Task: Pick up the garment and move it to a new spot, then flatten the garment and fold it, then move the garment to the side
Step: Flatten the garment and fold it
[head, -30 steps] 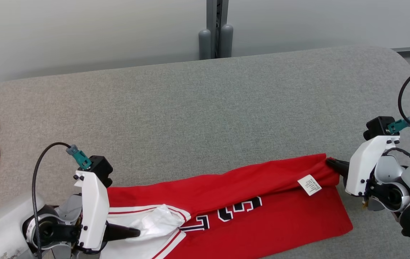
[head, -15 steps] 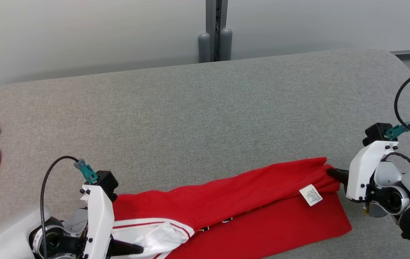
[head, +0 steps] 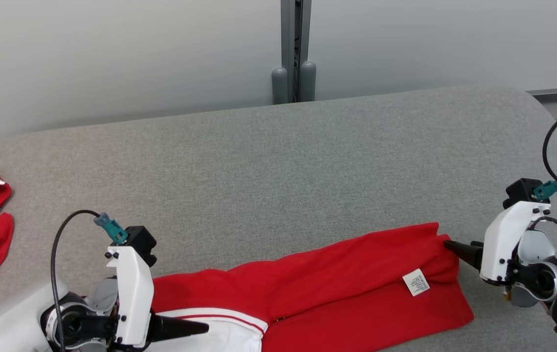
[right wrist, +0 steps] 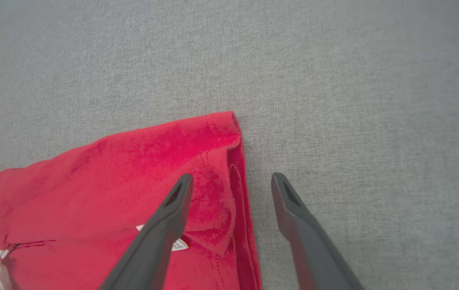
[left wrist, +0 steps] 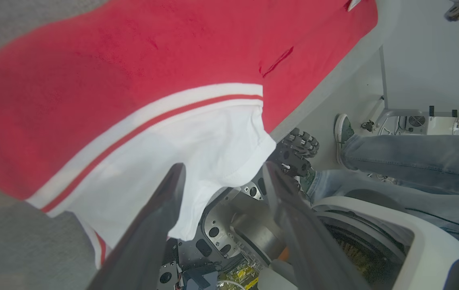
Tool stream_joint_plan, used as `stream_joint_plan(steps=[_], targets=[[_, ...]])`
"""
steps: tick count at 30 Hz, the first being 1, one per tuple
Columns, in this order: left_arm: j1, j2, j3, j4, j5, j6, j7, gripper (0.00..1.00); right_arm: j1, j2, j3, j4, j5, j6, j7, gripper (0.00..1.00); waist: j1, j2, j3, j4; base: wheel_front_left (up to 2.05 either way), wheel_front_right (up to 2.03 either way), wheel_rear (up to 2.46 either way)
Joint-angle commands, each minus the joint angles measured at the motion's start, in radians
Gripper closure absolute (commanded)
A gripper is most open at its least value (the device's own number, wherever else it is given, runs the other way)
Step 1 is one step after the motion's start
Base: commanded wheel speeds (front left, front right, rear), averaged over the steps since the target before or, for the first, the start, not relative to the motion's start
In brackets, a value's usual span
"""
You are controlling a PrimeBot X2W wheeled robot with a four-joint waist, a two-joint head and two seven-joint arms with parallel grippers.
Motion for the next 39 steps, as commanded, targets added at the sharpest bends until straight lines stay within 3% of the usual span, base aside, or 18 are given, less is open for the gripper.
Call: stream_joint_plan(steps=[1, 7, 16, 20, 23, 25, 32, 36, 39], targets=[[0.001, 0.007, 0.013, -0.002, 0.002, -0.008, -0.013, 0.00, 0.017, -0.014, -0.005, -0.003, 0.011, 0.002, 0.004, 0.00, 0.0000, 0.0000, -0.021, 0.004, 0.00, 0.00, 0.00], [-0.019, 0.030, 0.063, -0.015, 0.039, -0.017, -0.114, 0.00, 0.060, -0.073, -0.035, -0.054, 0.027, 0.002, -0.026, 0.00, 0.0000, 0.0000, -0.063, 0.010, 0.00, 0.00, 0.00], [0.035, 0.021, 0.141, -0.013, 0.140, -0.025, -0.403, 0.00, 0.145, -0.153, -0.144, -0.163, 0.009, 0.002, -0.255, 0.00, 0.0000, 0.0000, -0.078, 0.018, 0.00, 0.00, 0.00], [0.070, 0.015, 0.164, -0.001, 0.191, -0.004, -0.535, 0.00, 0.178, -0.131, -0.179, -0.152, -0.031, 0.002, -0.362, 0.00, 0.0000, 0.0000, -0.077, 0.021, 0.00, 0.00, 0.00], [0.096, 0.013, 0.183, 0.018, 0.246, 0.048, -0.655, 0.00, 0.200, -0.089, -0.201, -0.126, -0.057, 0.002, -0.428, 0.00, 0.0000, 0.0000, -0.078, 0.025, 0.00, 0.00, 0.00], [0.127, -0.008, 0.199, 0.023, 0.246, 0.075, -0.728, 0.00, 0.212, -0.059, -0.210, -0.110, -0.065, 0.002, -0.450, 0.00, 0.0000, 0.0000, -0.078, 0.030, 0.00, 0.00, 0.00], [0.196, -0.042, 0.238, 0.020, 0.321, 0.104, -0.950, 0.00, 0.234, 0.013, -0.220, -0.050, -0.093, 0.002, -0.483, 0.00, 0.0000, 0.0000, -0.079, 0.060, 0.00, 0.00, 0.00], [0.229, -0.064, 0.279, 0.024, 0.365, 0.119, -0.997, 0.00, 0.247, 0.034, -0.213, -0.025, -0.110, 0.002, -0.492, 0.00, 0.0000, 0.0000, -0.082, 0.076, 0.00, 0.00, 0.00], [0.268, -0.104, 0.398, 0.035, 0.431, 0.133, -1.006, 0.00, 0.254, 0.049, -0.208, -0.006, -0.126, 0.002, -0.505, 0.00, 0.0000, 0.0000, -0.083, 0.092, 0.00, 0.00, 0.00]])
